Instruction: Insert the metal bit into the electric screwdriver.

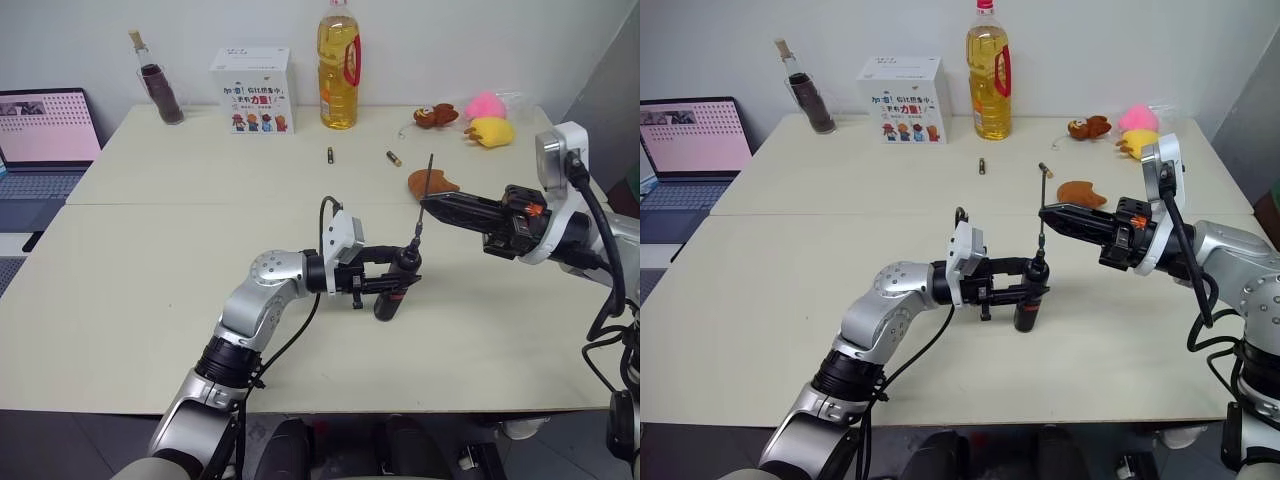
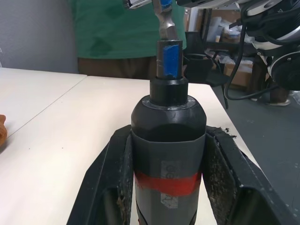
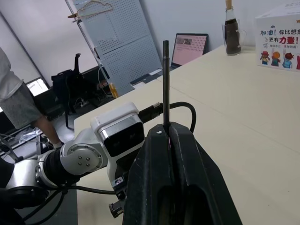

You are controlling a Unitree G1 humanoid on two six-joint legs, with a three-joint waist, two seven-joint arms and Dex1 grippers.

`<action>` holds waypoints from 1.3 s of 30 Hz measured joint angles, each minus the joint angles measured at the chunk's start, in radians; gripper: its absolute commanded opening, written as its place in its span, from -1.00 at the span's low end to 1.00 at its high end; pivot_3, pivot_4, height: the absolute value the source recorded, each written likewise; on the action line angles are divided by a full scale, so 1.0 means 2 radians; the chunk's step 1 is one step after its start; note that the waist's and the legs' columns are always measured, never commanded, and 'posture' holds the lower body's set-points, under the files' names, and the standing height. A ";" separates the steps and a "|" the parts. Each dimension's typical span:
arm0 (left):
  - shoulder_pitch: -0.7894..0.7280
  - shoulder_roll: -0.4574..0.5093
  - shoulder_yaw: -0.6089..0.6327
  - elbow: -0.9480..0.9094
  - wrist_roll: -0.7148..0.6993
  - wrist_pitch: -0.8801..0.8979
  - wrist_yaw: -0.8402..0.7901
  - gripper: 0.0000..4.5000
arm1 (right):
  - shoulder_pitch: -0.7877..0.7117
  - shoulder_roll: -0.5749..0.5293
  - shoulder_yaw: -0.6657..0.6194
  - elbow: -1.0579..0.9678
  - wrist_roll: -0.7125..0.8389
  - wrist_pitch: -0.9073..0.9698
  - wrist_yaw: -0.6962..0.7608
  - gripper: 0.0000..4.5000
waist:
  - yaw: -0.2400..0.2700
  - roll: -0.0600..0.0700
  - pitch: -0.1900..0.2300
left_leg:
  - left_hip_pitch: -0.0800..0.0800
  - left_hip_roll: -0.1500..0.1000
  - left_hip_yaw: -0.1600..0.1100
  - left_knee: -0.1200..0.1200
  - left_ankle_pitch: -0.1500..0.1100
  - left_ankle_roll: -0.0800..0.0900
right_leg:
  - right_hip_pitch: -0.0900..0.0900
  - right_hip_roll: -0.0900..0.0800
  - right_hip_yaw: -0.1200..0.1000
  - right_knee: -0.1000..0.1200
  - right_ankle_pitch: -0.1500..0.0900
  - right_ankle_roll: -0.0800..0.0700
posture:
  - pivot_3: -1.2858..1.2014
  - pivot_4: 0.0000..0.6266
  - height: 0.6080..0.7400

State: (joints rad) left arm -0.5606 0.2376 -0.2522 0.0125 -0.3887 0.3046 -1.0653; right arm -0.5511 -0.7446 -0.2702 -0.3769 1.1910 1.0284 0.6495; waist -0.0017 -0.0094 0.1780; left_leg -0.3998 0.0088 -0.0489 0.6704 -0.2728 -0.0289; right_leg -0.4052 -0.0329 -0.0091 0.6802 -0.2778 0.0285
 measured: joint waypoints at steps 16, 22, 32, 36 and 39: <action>0.000 0.000 0.000 0.001 0.001 -0.001 -0.003 -0.25 | 0.049 -0.020 0.000 -0.035 -0.016 -0.037 0.015 -0.99 | 0.000 0.000 0.000 | 0.000 0.000 0.000 0.000 0.000 0.000 | 0.000 0.000 0.000 0.000 0.000 0.000 | 0.03 -0.52 1.00; 0.000 0.000 0.000 0.002 0.001 -0.002 -0.004 -0.25 | 0.054 -0.026 0.009 -0.036 -0.026 -0.046 0.025 -0.99 | 0.000 0.000 0.000 | 0.000 0.000 0.000 0.000 0.000 0.000 | 0.000 0.000 0.000 0.000 0.000 0.000 | 0.03 -0.52 1.00; -0.001 -0.002 0.000 0.005 0.003 -0.005 -0.004 -0.25 | 0.069 -0.031 0.024 -0.037 -0.044 -0.059 0.037 -0.99 | 0.000 0.000 0.000 | 0.000 0.000 0.000 0.000 0.000 0.000 | 0.000 0.000 0.000 0.000 0.000 0.000 | 0.03 -0.52 1.00; -0.001 -0.003 0.000 0.005 0.005 -0.005 -0.005 -0.25 | 0.074 -0.035 0.026 -0.037 -0.055 -0.068 0.048 -0.99 | 0.000 0.000 0.000 | 0.000 0.000 0.000 0.000 0.000 0.000 | 0.000 0.000 0.000 0.000 0.000 0.000 | 0.03 -0.52 1.00; -0.001 -0.003 0.000 0.005 0.006 -0.006 -0.006 -0.25 | 0.075 -0.039 0.030 -0.038 -0.064 -0.076 0.058 -0.99 | 0.000 0.000 0.000 | 0.000 0.000 0.000 0.000 0.000 0.000 | 0.000 0.000 0.000 0.000 0.000 0.000 | 0.03 -0.52 1.00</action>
State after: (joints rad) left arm -0.5627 0.2321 -0.2518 0.0217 -0.3772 0.2924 -1.0782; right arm -0.4005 -0.8221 -0.2111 -0.4524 1.0626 0.8771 0.7656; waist -0.0015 -0.0095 0.1780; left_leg -0.3992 0.0086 -0.0488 0.6712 -0.2728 -0.0289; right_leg -0.4044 -0.0324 -0.0092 0.6803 -0.2778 0.0285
